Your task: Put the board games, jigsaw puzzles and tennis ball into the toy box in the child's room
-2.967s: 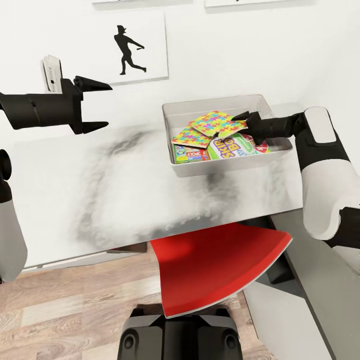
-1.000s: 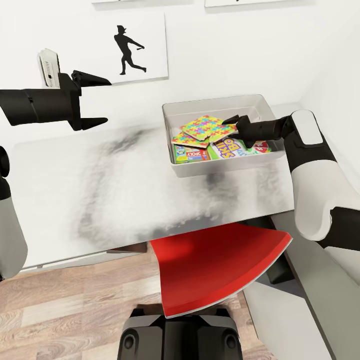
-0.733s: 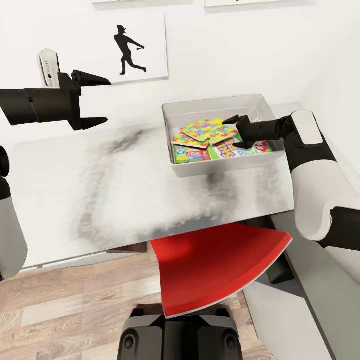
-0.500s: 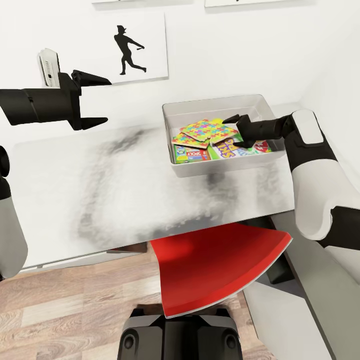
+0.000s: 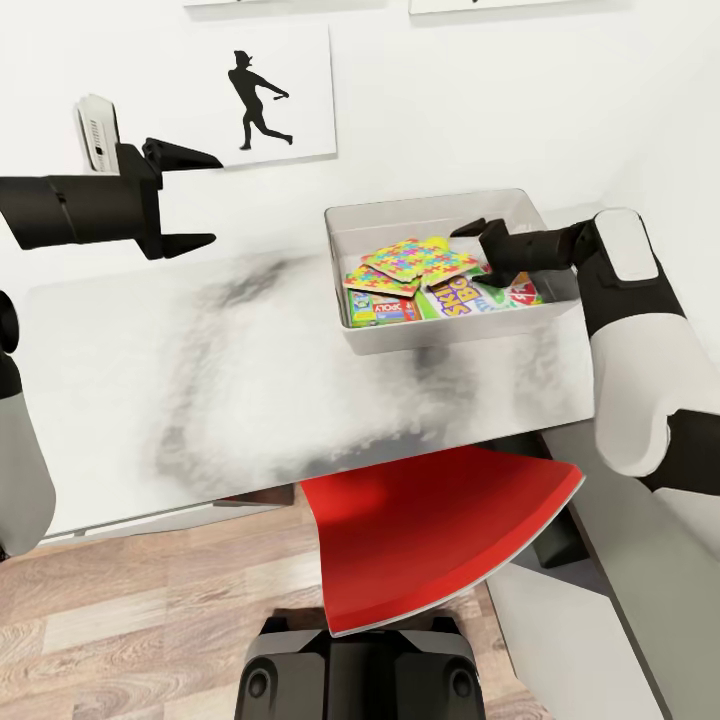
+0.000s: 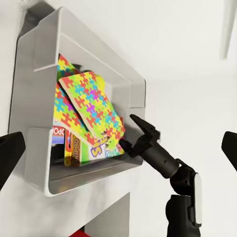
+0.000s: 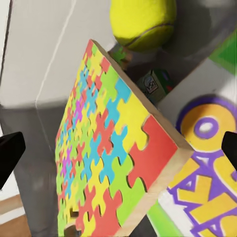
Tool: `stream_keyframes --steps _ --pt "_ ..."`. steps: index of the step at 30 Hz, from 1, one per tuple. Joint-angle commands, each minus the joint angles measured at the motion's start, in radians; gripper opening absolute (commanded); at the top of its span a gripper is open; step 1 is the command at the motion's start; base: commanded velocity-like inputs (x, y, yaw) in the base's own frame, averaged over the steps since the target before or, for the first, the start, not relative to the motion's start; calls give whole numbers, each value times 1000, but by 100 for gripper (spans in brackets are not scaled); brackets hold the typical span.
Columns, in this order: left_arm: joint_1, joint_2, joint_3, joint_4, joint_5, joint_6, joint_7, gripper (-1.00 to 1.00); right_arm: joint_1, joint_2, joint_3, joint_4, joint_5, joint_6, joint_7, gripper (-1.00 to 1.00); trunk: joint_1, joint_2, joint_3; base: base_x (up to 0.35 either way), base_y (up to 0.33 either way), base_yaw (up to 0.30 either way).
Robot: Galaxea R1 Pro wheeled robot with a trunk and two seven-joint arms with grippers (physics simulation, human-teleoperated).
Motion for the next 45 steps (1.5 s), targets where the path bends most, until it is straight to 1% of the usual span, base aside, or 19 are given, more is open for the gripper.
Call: stream_keyframes --steps 1,3,4,8,9,13,14,18,19,22,29,39,45 --pt "-2 0 0 0 8 2 9 100 -2 -2 -2 -14 -10 4 -10 100 1 -2 -1 0 0 0" --pt "-3 0 0 0 8 2 9 100 -3 -6 -3 -57 -10 8 -10 100 1 -2 -1 0 0 0" --pt "-3 0 0 0 8 2 9 100 -3 -6 -3 -57 -10 8 -10 100 1 -2 -1 0 0 0" --pt "-5 -3 -1 0 8 2 9 100 1 -14 -2 -189 -13 17 -11 100 1 -2 -1 0 0 0" --pt "-5 -3 -1 0 8 2 9 100 1 -14 -2 -189 -13 17 -11 100 1 -2 -1 0 0 0" --pt "-5 -6 -2 0 8 2 9 100 7 -21 -3 -316 -17 42 -12 100 1 -2 -1 0 0 0" --pt "-5 -6 -2 0 8 2 9 100 7 -21 -3 -316 -17 42 -12 100 1 -2 -1 0 0 0" --pt "-5 -7 -2 0 8 3 9 100 30 -32 -3 -376 -20 42 -19 100 1 -2 -1 0 0 0" --pt "-5 -7 -2 0 8 3 9 100 30 -32 -3 -376 -20 42 -19 100 1 -2 -1 0 0 0" --pt "-6 -8 -2 0 8 3 9 100 55 -37 -1 -399 -22 42 -22 100 1 -2 -1 0 0 0" --pt "-6 -9 -2 0 8 3 9 100 78 -41 2 -419 -25 42 -24 100 1 -2 -1 0 0 0" --pt "-6 -9 -1 0 8 3 9 100 87 -46 4 -432 -25 42 -22 100 1 -2 -1 -12 1 0" --pt "-6 -9 -1 0 8 3 9 100 90 -50 3 -467 -26 42 -19 100 1 -2 -1 -140 71 0"
